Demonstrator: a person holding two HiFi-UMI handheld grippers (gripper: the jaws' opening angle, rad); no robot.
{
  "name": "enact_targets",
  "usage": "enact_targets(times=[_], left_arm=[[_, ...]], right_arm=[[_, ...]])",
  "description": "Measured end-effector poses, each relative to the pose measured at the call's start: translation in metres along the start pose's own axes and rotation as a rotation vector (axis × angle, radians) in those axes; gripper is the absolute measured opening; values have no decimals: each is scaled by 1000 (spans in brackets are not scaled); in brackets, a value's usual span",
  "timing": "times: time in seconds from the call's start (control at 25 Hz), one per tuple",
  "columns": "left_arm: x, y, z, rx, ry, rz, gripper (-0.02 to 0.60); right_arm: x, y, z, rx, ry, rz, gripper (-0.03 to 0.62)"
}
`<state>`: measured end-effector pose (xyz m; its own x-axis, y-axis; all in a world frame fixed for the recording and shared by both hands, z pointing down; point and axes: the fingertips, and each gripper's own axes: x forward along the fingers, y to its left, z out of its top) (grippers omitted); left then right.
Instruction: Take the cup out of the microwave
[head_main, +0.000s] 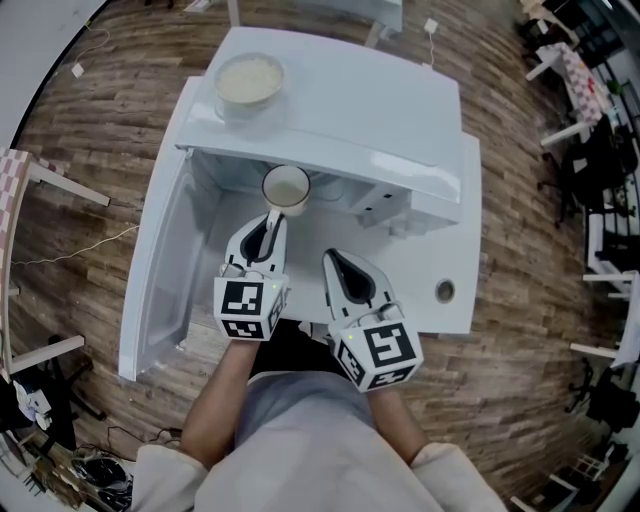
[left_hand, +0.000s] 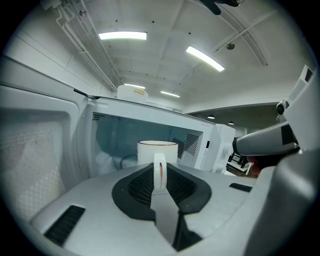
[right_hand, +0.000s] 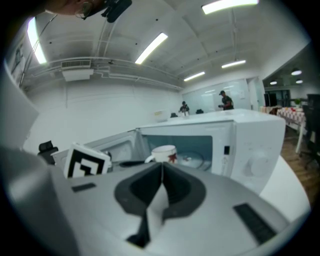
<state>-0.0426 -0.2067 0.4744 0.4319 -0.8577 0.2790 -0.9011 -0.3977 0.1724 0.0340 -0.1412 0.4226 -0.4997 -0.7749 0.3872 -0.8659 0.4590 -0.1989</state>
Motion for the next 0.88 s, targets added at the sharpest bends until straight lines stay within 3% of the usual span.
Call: enact_targets(times=[0.88], left_arm=[[-45,-6,9,6,-3,-2,66]], right_arm=[[-15,15,18,-35,-63,22,23]])
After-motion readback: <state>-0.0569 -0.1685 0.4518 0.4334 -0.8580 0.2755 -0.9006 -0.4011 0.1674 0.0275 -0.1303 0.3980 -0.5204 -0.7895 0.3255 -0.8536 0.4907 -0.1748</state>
